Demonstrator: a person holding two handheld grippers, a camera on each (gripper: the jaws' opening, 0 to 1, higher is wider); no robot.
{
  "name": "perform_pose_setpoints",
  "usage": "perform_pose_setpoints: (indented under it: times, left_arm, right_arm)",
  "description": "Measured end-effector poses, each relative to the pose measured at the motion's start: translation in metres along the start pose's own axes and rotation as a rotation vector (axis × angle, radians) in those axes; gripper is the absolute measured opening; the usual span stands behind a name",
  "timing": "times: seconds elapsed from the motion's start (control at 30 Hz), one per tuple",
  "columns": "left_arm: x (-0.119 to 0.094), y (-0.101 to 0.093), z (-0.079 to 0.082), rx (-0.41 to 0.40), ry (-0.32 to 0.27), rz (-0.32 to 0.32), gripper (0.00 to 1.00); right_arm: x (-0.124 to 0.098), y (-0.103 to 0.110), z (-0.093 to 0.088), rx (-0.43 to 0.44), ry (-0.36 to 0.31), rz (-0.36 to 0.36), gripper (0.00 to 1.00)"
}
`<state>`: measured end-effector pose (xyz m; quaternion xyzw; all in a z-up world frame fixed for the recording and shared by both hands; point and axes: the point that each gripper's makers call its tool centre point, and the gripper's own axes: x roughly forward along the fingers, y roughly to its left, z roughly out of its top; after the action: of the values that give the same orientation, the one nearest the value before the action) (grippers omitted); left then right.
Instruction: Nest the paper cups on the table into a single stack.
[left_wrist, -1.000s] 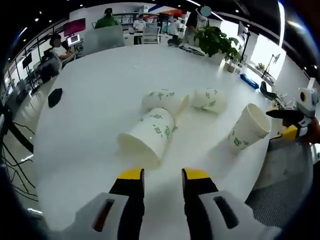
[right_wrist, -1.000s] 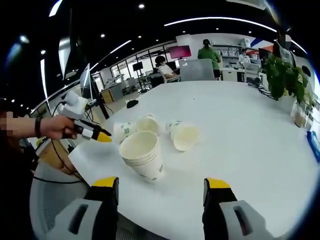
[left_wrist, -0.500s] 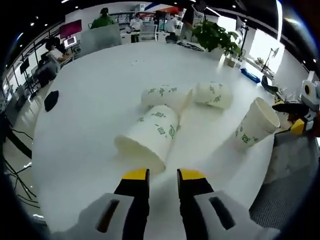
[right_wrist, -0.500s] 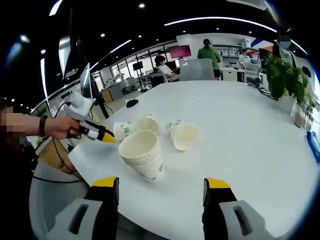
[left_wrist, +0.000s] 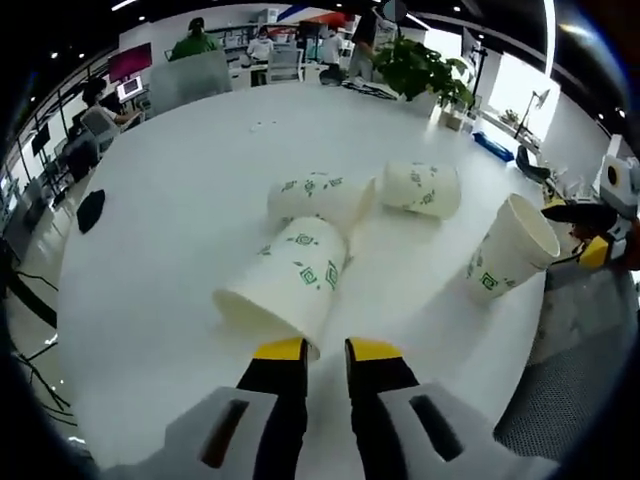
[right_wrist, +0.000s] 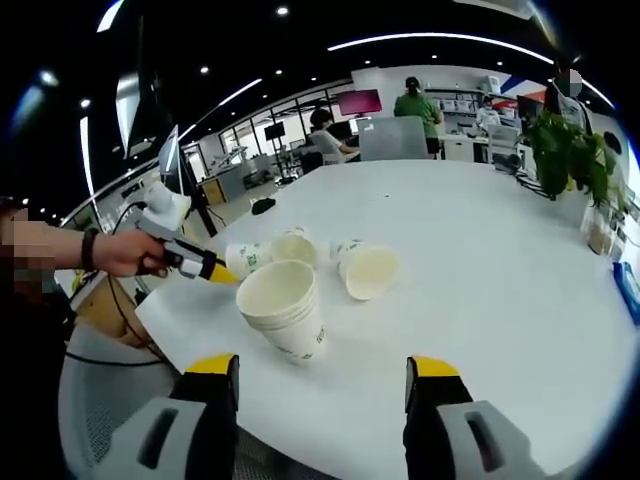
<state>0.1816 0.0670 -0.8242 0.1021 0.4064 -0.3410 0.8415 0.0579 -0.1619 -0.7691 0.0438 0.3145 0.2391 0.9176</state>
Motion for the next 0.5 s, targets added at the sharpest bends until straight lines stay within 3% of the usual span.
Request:
perform_pose_setpoints:
  times: [0.5]
  left_arm:
    - [-0.0024, -0.0015, -0.0034, -0.003, -0.003, -0.013, 0.00]
  right_arm:
    - [-0.0022, -0.0009, 0.0004, 0.007, 0.000, -0.001, 0.67]
